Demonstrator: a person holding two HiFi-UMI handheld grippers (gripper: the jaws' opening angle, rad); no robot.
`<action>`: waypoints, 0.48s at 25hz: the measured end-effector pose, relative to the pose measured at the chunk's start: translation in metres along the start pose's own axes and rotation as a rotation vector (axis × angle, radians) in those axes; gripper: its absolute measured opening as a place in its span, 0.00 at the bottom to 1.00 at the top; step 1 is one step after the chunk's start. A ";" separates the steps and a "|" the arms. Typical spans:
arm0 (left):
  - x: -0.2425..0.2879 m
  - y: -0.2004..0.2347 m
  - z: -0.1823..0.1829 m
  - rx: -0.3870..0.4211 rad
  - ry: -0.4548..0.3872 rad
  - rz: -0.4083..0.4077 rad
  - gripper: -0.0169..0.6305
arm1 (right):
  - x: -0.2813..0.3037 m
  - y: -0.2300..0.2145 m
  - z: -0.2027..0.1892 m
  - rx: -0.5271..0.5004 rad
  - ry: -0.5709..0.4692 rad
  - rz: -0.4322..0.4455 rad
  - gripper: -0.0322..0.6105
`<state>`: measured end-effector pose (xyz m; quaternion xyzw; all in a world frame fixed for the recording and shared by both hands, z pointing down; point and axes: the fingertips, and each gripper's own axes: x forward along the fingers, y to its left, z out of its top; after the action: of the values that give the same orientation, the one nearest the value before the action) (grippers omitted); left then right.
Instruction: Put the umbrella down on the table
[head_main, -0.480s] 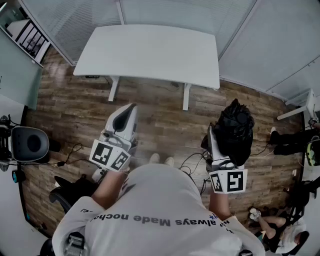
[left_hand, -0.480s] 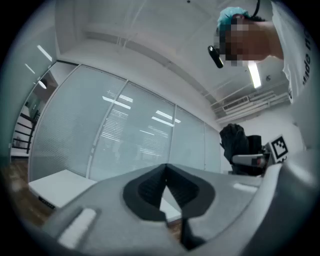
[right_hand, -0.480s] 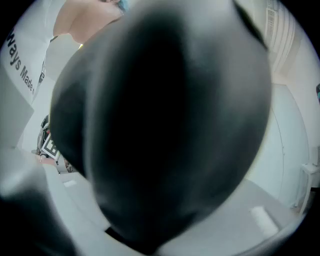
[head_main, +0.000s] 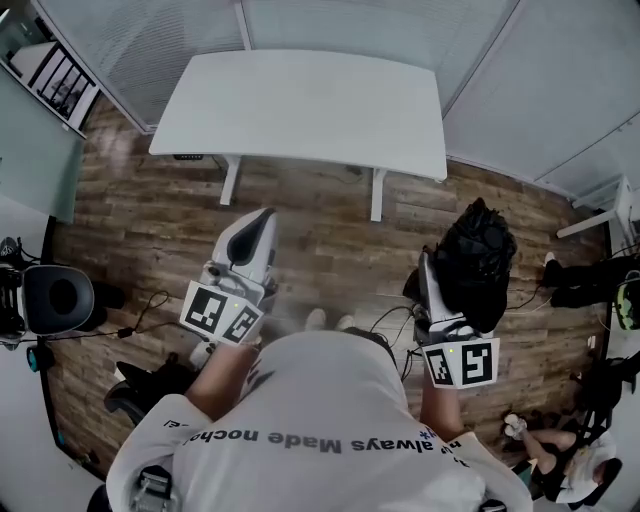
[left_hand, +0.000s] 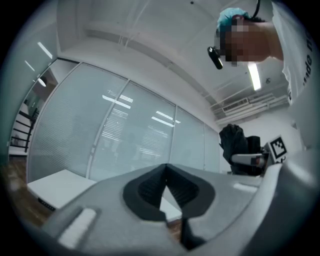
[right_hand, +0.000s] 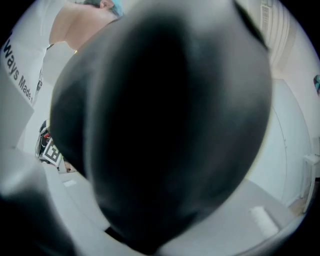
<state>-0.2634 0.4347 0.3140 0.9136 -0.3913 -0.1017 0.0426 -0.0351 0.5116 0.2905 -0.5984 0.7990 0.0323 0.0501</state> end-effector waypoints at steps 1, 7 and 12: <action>0.000 0.005 -0.001 0.000 0.002 0.000 0.03 | 0.003 0.001 -0.002 0.011 -0.001 -0.002 0.44; 0.002 0.032 -0.019 -0.015 0.036 0.025 0.03 | 0.026 0.002 -0.025 0.017 0.036 -0.012 0.44; 0.034 0.043 -0.028 -0.007 0.040 0.039 0.03 | 0.051 -0.027 -0.040 0.029 0.049 -0.012 0.44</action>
<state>-0.2645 0.3802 0.3428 0.9075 -0.4078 -0.0840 0.0558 -0.0256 0.4507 0.3238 -0.6032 0.7966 0.0058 0.0394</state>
